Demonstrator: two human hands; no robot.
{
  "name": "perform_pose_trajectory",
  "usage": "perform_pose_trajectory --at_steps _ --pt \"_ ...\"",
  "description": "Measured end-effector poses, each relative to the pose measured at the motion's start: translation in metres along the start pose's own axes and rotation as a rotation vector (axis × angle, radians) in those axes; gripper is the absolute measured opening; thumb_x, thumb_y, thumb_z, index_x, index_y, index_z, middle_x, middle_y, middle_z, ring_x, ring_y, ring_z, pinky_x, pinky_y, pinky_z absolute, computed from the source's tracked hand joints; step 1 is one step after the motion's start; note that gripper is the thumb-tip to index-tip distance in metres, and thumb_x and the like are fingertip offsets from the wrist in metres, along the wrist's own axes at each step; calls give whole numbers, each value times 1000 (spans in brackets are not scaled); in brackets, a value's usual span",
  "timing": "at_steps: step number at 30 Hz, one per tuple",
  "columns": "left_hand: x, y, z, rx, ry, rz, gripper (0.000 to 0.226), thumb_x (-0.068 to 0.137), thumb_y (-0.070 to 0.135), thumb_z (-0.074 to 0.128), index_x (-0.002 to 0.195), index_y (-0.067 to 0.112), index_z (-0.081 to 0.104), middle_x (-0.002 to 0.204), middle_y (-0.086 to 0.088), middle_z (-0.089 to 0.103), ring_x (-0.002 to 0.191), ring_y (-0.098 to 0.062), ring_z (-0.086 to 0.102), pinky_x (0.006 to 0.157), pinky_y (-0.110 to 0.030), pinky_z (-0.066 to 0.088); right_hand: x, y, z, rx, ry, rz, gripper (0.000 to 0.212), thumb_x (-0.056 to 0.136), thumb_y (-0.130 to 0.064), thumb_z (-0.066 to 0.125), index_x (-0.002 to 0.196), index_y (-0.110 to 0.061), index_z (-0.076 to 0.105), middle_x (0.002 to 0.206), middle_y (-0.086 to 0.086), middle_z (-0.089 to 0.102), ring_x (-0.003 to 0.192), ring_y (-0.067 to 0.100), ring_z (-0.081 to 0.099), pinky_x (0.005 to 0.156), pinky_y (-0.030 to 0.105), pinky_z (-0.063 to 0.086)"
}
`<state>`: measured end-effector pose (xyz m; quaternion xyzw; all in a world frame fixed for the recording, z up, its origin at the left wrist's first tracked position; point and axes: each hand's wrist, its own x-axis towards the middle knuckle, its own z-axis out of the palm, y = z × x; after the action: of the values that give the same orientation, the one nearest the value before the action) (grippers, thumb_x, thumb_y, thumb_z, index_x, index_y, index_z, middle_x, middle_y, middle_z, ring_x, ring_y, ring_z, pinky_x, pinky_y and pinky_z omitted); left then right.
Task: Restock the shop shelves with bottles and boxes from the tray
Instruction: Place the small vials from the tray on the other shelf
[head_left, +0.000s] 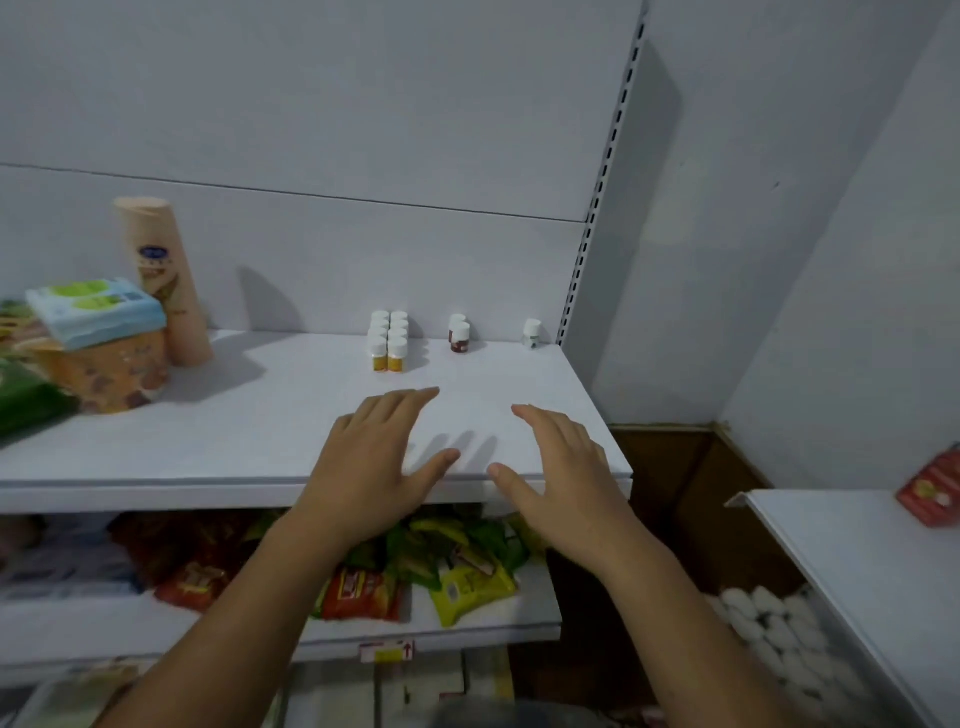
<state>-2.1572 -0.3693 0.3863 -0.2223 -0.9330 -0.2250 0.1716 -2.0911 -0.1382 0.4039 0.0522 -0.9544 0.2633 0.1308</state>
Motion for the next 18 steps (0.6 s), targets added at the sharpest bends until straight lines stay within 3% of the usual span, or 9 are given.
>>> perform_pose_trajectory --at_steps 8,14,18 --pt "-144 80 12 69 -55 -60 72 96 74 44 156 34 37 151 10 50 139 -16 46 109 -43 45 -157 31 1 17 -36 -75 62 99 -56 57 154 -34 37 153 -12 42 142 10 34 118 40 33" --pt "-250 101 62 94 -303 -149 69 97 71 47 154 34 38 152 9 49 139 -18 47 109 -47 46 -266 79 45 81 -213 140 62 98 -51 61 154 -34 38 152 -7 44 140 17 38 115 45 35" --pt "-293 101 99 52 -437 -200 71 96 72 48 154 33 37 151 6 52 137 -21 50 106 -50 49 -309 114 70 135 -280 321 58 98 -44 67 150 -31 44 143 -2 50 133 22 47 105 42 46"
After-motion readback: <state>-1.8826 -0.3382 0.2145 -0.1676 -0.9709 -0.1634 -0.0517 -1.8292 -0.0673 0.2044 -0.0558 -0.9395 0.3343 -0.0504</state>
